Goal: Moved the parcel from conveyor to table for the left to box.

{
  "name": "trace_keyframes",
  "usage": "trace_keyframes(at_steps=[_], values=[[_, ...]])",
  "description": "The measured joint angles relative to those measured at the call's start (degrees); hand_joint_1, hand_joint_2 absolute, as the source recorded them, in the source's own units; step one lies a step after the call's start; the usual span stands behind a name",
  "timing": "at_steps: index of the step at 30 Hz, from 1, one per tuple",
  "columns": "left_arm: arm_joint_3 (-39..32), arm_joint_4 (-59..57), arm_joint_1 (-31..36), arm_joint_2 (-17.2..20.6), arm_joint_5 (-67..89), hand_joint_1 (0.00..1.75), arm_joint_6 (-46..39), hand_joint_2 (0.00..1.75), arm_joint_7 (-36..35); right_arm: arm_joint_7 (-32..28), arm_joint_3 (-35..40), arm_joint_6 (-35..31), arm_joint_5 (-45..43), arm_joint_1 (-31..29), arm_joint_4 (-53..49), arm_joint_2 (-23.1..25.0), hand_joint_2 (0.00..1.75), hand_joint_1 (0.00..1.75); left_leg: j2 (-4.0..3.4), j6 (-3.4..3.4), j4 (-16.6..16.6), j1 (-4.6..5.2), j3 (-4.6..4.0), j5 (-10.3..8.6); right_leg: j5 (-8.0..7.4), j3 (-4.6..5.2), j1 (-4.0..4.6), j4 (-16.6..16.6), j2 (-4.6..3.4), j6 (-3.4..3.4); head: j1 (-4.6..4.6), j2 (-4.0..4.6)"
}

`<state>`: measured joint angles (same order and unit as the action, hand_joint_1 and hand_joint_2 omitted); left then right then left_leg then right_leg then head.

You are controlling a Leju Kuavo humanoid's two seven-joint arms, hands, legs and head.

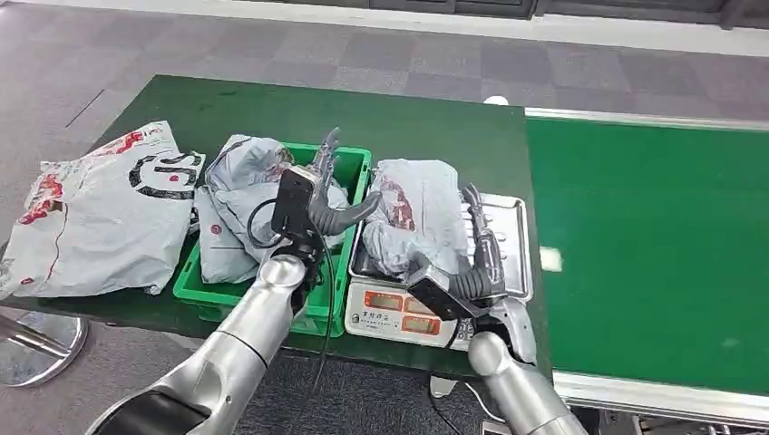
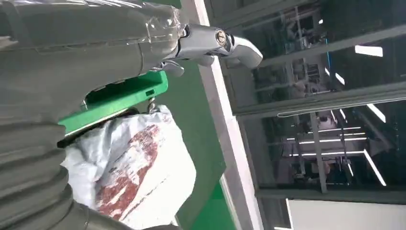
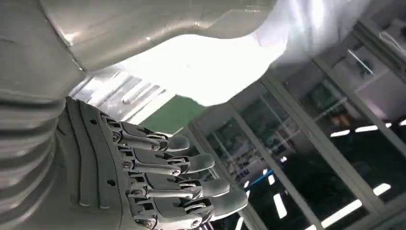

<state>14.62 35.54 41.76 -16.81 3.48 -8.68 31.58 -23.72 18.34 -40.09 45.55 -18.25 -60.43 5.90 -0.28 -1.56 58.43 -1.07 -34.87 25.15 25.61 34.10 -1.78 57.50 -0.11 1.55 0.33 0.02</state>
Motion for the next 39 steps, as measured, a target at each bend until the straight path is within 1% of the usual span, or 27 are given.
trace_keyframes(at_steps=[3,7,10,12,15,18,26,30,31,33,36,39], values=[[0.4,0.1,0.0,0.2,0.9,0.0,-0.6,1.75,-0.1,-1.1,-0.9,0.0,-1.5,0.7,-1.9,-0.1,1.75,0.0,0.01,0.0,0.0,0.0,-0.02,0.0,0.0,0.01,0.0,0.0,0.0,0.0,0.0,0.0],[1.0,0.1,0.0,0.5,3.4,0.0,-0.9,1.75,-0.9,-4.9,-2.2,0.0,-10.5,1.7,-6.6,-0.4,1.75,0.0,0.0,0.0,0.0,0.0,-0.03,0.0,0.0,0.03,-0.01,0.0,0.01,0.0,0.0,0.0],[1.8,-0.2,0.1,0.9,5.6,0.0,0.1,1.75,-2.9,-6.2,-3.4,0.4,-16.3,3.1,-11.2,-1.0,1.75,0.0,0.01,0.0,0.0,0.01,-0.05,0.0,0.0,0.04,-0.01,0.0,0.02,0.0,0.0,0.0],[2.8,-0.9,0.1,1.3,7.3,0.0,0.9,1.75,-4.1,-6.6,-4.5,0.7,-18.5,4.1,-14.0,-1.3,1.75,0.0,0.01,0.0,0.0,0.01,-0.07,0.01,0.0,0.05,-0.01,0.0,0.01,0.0,0.0,0.0],[4.1,-2.1,0.4,1.8,9.6,0.0,1.9,1.75,-5.5,-7.0,-5.8,1.5,-20.4,4.9,-16.2,-1.9,1.75,0.0,0.0,0.0,0.0,0.01,-0.07,0.01,0.0,0.07,-0.01,0.0,0.0,0.0,0.0,0.0],[6.5,-4.1,0.7,2.3,15.9,0.0,4.1,1.75,-8.4,-7.1,-7.1,1.7,-22.9,4.8,-16.9,-2.4,1.75,0.0,0.0,0.0,0.0,0.01,-0.07,0.01,0.0,0.08,-0.01,0.0,0.0,0.0,0.0,0.0],[19.6,-10.8,1.0,2.5,35.4,0.0,5.0,1.75,-13.9,-6.8,-11.6,2.9,-27.1,2.6,-15.8,-4.9,1.75,0.0,0.03,0.02,0.0,0.04,-0.08,0.02,0.0,0.03,-0.04,0.0,0.06,0.01,0.0,0.0],[20.2,-11.0,1.2,2.5,35.9,0.0,5.0,1.75,-14.1,-6.8,-11.8,3.0,-27.1,2.6,-15.8,-4.9,1.75,0.0,0.05,0.02,0.0,0.04,-0.08,0.03,0.0,0.01,-0.04,0.0,0.08,0.01,0.0,0.0],[20.4,-11.1,1.2,2.5,36.1,1.75,5.0,1.75,-14.2,-6.8,-11.8,3.0,-27.1,2.6,-15.7,-4.9,1.75,0.0,0.06,0.02,0.0,0.04,-0.08,0.03,0.0,0.01,-0.04,0.0,0.1,0.01,0.0,-0.02],[28.4,-13.5,2.8,2.2,42.6,1.75,7.6,1.75,-18.0,-6.5,-12.7,4.2,-27.5,2.4,-15.6,-5.6,1.75,0.0,0.15,0.06,0.0,0.03,0.09,0.06,0.08,-0.26,-0.03,0.0,0.2,0.07,0.0,0.0],[30.0,-13.8,2.9,1.9,43.6,1.75,6.9,1.75,-19.0,-6.4,-12.7,4.7,-28.0,2.1,-15.3,-5.7,1.75,0.0,0.28,0.12,0.0,0.03,0.28,0.08,0.21,-0.56,-0.03,-0.1,0.34,0.2,0.0,0.0],[30.5,-14.3,2.9,1.8,43.9,1.75,6.1,1.75,-19.3,-6.3,-12.7,4.8,-28.1,1.8,-15.1,-5.8,1.75,0.0,0.37,0.16,0.0,0.03,0.37,0.07,0.21,-0.71,-0.04,-0.1,0.5,0.19,0.0,0.0]])
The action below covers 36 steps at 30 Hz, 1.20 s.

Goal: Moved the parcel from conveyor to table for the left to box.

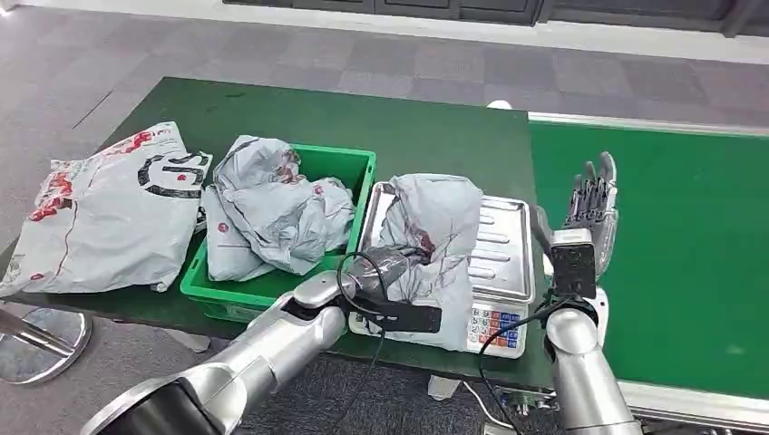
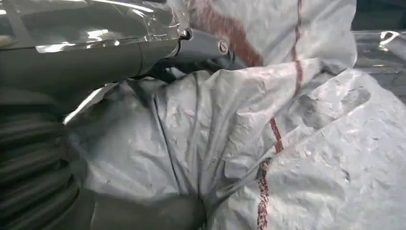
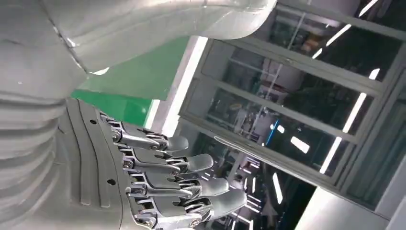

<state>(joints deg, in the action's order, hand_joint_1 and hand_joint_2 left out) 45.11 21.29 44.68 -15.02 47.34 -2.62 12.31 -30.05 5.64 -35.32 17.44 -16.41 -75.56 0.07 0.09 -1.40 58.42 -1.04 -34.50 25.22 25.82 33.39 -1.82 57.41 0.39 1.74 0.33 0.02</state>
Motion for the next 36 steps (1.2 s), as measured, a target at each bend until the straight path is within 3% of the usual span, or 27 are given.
trace_keyframes(at_steps=[14,24,36], values=[[-3.4,0.0,0.1,0.0,-8.2,1.75,-9.6,1.75,1.8,0.9,0.0,1.3,-1.6,-0.2,0.1,-0.2,1.75,0.0,-0.05,-0.07,0.0,0.0,-0.08,-0.28,-0.32,0.22,0.0,0.1,-0.07,-0.14,0.0,0.0],[-12.4,10.4,-0.1,1.7,-15.0,1.75,-4.5,1.75,5.3,1.6,-0.2,2.6,-3.7,0.2,0.1,-0.7,1.75,0.0,-0.07,-0.1,0.0,0.0,-0.39,-0.32,-0.35,0.56,0.0,0.1,-0.1,-0.17,0.0,0.0],[-14.8,22.6,-0.8,3.5,-13.8,1.75,-7.1,1.75,4.3,1.8,-0.2,3.9,-4.5,0.1,0.1,-0.8,1.75,0.0,-0.06,-0.11,0.0,0.0,-0.66,-0.3,-0.33,0.82,0.01,0.1,-0.11,-0.17,0.0,0.0]])
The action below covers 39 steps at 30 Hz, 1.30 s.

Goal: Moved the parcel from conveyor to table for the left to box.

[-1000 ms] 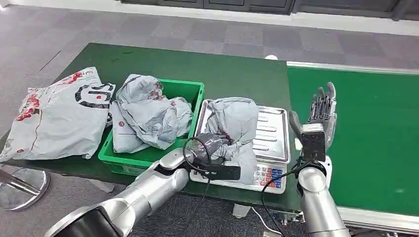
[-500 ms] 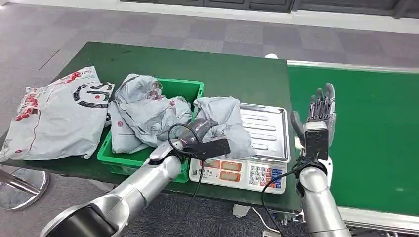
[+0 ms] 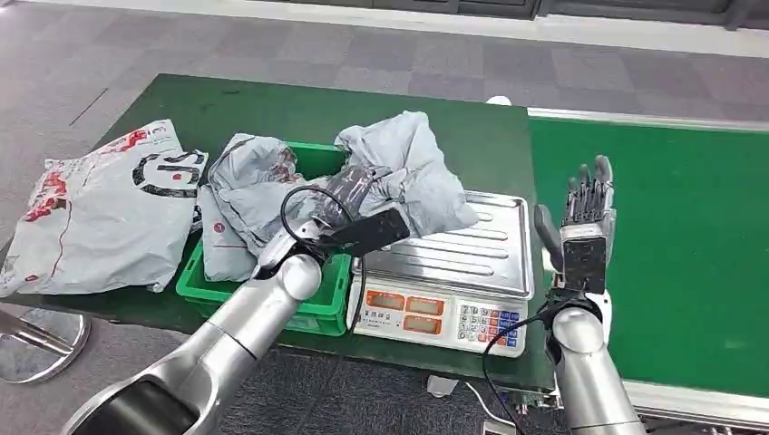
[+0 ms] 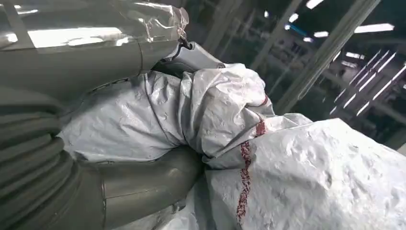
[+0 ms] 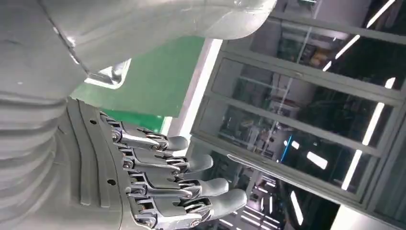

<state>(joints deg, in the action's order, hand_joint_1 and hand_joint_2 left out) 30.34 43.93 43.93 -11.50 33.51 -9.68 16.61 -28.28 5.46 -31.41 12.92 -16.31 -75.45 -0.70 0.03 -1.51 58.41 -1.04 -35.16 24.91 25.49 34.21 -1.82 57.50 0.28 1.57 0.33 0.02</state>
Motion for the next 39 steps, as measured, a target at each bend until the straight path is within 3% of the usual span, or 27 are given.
trace_keyframes(at_steps=[3,6,9,11,18,23,29,30,39], values=[[-0.2,1.3,0.0,0.4,1.4,1.75,-1.5,1.75,-0.5,0.0,0.0,0.1,0.0,0.0,0.0,0.0,1.75,0.0,0.0,0.0,0.0,0.0,-0.02,0.0,0.0,0.01,0.0,0.0,0.0,0.0,0.0,0.0],[-0.2,1.3,0.0,1.0,7.3,1.75,-9.6,1.75,-3.2,-0.5,0.0,0.2,0.1,0.0,0.0,0.0,1.75,0.0,0.0,0.0,0.0,0.0,-0.03,0.0,0.0,0.02,0.0,0.0,-0.02,0.0,0.0,0.0],[-0.2,-0.1,0.4,2.2,19.6,1.75,-20.3,1.75,-8.7,-0.6,0.0,-0.3,1.1,-0.4,0.0,0.0,1.75,0.0,0.0,0.0,0.0,-0.01,-0.04,0.0,0.0,0.04,0.01,0.0,-0.01,0.0,0.0,0.0],[-0.5,-2.6,1.2,2.9,24.3,1.75,-21.7,1.75,-12.7,0.1,0.2,-0.6,1.7,-1.0,0.0,0.3,1.75,0.0,0.01,-0.01,0.0,-0.01,-0.05,-0.02,0.0,0.04,0.02,0.0,0.01,-0.01,0.0,0.0],[-4.7,-14.5,4.0,5.5,30.7,1.75,-12.5,1.75,-16.2,1.4,0.7,-0.3,2.7,-2.5,0.0,0.9,1.75,0.0,-0.01,-0.08,0.0,-0.03,-0.07,-0.07,-0.01,0.08,0.04,0.1,-0.05,-0.02,0.0,0.0],[-4.6,-20.4,6.4,8.1,38.5,1.75,-0.3,1.75,-14.6,1.3,0.7,0.2,3.0,-3.4,0.3,1.2,1.75,0.0,-0.02,-0.08,0.0,-0.04,-0.06,-0.07,-0.01,0.09,0.04,0.1,-0.06,-0.02,0.0,0.0],[-4.2,-24.5,9.5,10.0,41.4,1.75,11.6,1.75,-7.8,0.2,0.7,0.1,1.5,-3.4,0.3,1.2,1.75,0.0,-0.1,-0.12,-0.1,-0.04,0.07,-0.05,-0.01,0.08,0.04,0.1,-0.2,-0.03,0.0,0.0],[-4.1,-24.8,9.5,10.3,41.6,0.0,12.5,1.75,-7.3,0.0,0.7,0.1,1.2,-3.4,0.3,1.1,1.75,0.0,-0.12,-0.13,-0.1,-0.04,0.09,-0.06,-0.01,0.08,0.04,0.1,-0.21,-0.04,0.0,0.0],[-4.4,-26.5,9.4,11.7,37.6,0.0,13.1,1.75,-6.1,0.2,0.7,0.0,1.0,-2.2,0.2,0.8,1.75,0.0,-0.19,-0.23,-0.1,-0.06,0.16,-0.12,-0.07,0.07,0.06,0.1,-0.26,-0.13,0.0,0.0]])
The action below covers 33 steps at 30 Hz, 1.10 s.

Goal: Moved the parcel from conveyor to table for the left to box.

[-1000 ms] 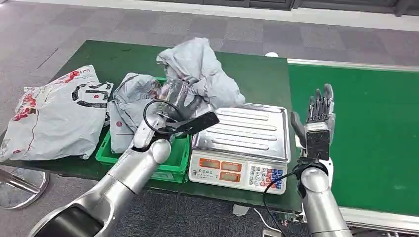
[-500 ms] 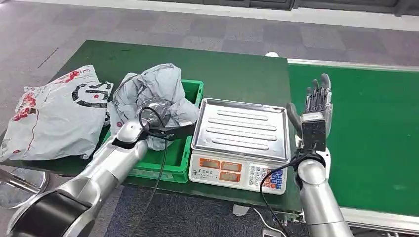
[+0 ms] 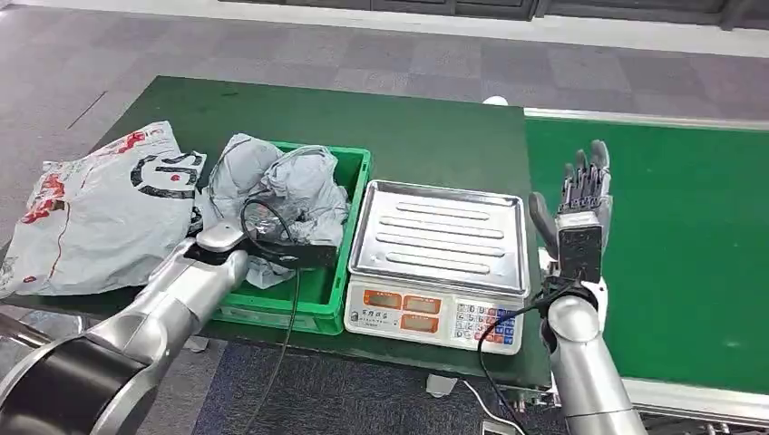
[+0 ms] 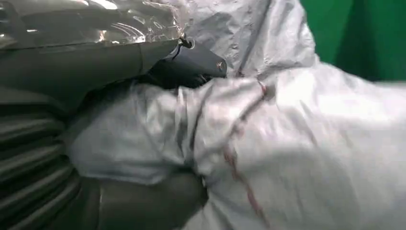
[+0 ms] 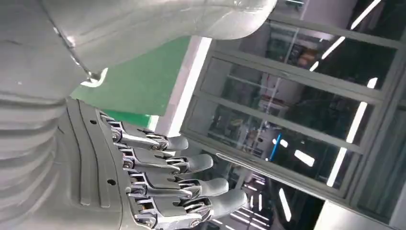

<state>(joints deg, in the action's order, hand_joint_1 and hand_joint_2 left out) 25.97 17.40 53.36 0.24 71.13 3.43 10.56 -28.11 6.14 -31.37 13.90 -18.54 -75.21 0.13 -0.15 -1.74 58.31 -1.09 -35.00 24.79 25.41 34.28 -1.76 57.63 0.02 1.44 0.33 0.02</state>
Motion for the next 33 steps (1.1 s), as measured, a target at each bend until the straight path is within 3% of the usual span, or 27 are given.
trace_keyframes(at_steps=[7,13,18,33], values=[[-2.3,-0.2,0.0,0.4,-5.8,0.0,-4.6,1.75,-0.4,0.9,0.0,0.2,0.6,0.9,-0.6,-0.2,1.75,0.0,-0.05,-0.07,0.0,-0.01,0.02,-0.06,-0.06,0.08,0.01,0.0,-0.07,-0.08,0.0,0.0],[-12.0,2.9,0.1,-0.9,-19.4,0.0,-13.2,1.75,5.4,2.4,0.0,0.8,2.2,3.2,-3.2,-0.7,1.75,0.0,-0.05,-0.11,0.0,-0.01,-0.03,-0.09,-0.09,0.18,0.01,0.0,-0.08,-0.12,0.0,0.0],[-17.0,8.2,-1.5,-3.2,-20.8,0.0,-20.2,1.75,6.4,2.4,-0.1,1.1,3.7,4.4,-4.1,-1.0,1.75,0.0,-0.01,-0.08,0.0,0.0,-0.15,-0.06,-0.08,0.19,0.0,0.0,-0.06,-0.12,0.0,0.0],[-17.6,16.7,-3.7,-6.7,-27.0,0.0,-18.8,1.75,4.6,4.9,-0.1,4.8,4.0,4.5,-4.2,-0.8,1.75,0.0,0.02,-0.06,0.0,0.0,-0.24,-0.05,-0.08,0.26,0.01,0.0,-0.03,-0.11,0.0,0.0]])
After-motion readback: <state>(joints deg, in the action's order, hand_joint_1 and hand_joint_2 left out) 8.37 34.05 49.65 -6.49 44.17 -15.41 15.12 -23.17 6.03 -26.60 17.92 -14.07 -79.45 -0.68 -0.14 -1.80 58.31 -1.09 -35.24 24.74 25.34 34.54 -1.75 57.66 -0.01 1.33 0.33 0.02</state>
